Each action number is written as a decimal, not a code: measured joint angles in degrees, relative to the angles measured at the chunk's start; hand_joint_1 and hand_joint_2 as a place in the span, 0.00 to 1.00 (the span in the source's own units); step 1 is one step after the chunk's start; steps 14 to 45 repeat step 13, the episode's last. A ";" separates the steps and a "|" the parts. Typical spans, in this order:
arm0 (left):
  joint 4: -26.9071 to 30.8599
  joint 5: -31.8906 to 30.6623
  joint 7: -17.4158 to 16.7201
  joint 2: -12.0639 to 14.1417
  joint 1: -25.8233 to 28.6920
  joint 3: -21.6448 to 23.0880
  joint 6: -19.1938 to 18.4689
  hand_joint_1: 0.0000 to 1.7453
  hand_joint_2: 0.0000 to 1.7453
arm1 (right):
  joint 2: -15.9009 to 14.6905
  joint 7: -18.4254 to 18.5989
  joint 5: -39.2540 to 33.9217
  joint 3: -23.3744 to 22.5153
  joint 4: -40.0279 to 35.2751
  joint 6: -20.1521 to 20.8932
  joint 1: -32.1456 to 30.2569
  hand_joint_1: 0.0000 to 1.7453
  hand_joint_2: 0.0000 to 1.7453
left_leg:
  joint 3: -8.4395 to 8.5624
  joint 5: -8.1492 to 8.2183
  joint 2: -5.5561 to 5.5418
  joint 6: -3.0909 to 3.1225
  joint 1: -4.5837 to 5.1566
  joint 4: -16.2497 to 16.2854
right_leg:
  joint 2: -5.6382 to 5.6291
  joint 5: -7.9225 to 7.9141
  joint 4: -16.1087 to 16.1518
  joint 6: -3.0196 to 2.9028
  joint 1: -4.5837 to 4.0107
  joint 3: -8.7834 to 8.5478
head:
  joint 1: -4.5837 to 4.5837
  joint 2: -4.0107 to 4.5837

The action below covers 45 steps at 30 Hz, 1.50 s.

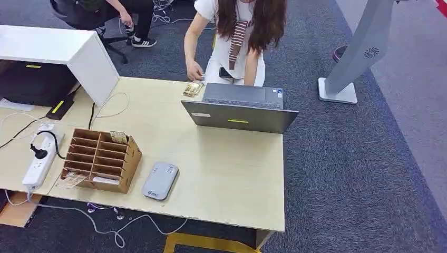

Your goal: Pass the card to the sensor for recognition and then transmit it.

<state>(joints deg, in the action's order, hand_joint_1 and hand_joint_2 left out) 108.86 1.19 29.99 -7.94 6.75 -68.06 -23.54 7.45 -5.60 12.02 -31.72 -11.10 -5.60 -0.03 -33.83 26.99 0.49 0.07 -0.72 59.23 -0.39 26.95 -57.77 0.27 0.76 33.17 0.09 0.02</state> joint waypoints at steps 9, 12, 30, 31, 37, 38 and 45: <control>-26.98 24.81 -11.67 -4.28 -6.13 -16.64 15.51 0.00 1.00 | 0.63 -0.13 3.00 -1.70 -0.07 -1.22 0.15 0.00 0.00 | 0.03 0.01 -0.24 0.01 0.07 0.00 | 0.25 0.05 0.01 0.05 0.02 -0.12 | 0.11 -0.02; -36.39 27.75 -11.04 -4.80 -6.26 -17.88 15.86 0.00 1.00 | 0.63 -0.13 3.28 -1.75 -0.07 -1.05 0.33 0.00 0.00 | 0.02 -0.03 -0.30 0.09 0.07 0.01 | 0.34 0.05 0.05 0.06 0.02 -0.13 | 0.00 -0.02; -38.14 27.88 -10.86 -4.80 -6.33 -18.12 15.86 0.00 1.00 | 0.63 -0.13 3.28 -1.77 -0.07 -1.05 0.37 0.00 0.00 | 0.01 -0.03 -0.30 0.12 0.08 0.02 | 0.35 0.05 0.05 0.06 0.03 -0.14 | 0.00 -0.02; -38.14 27.88 -10.86 -4.80 -6.33 -18.12 15.86 0.00 1.00 | 0.63 -0.13 3.28 -1.77 -0.07 -1.05 0.37 0.00 0.00 | 0.01 -0.03 -0.30 0.12 0.08 0.02 | 0.35 0.05 0.05 0.06 0.03 -0.14 | 0.00 -0.02; -38.14 27.88 -10.86 -4.80 -6.33 -18.12 15.86 0.00 1.00 | 0.63 -0.13 3.28 -1.77 -0.07 -1.05 0.37 0.00 0.00 | 0.01 -0.03 -0.30 0.12 0.08 0.02 | 0.35 0.05 0.05 0.06 0.03 -0.14 | 0.00 -0.02; -38.14 27.88 -10.86 -4.80 -6.33 -18.12 15.86 0.00 1.00 | 0.63 -0.13 3.28 -1.77 -0.07 -1.05 0.37 0.00 0.00 | 0.01 -0.03 -0.30 0.12 0.08 0.02 | 0.35 0.05 0.05 0.06 0.03 -0.14 | 0.00 -0.02; -38.14 27.88 -10.86 -4.80 -6.33 -18.12 15.86 0.00 1.00 | 0.63 -0.13 3.28 -1.77 -0.07 -1.05 0.37 0.00 0.00 | 0.01 -0.03 -0.30 0.12 0.08 0.02 | 0.35 0.05 0.05 0.06 0.03 -0.14 | 0.00 -0.02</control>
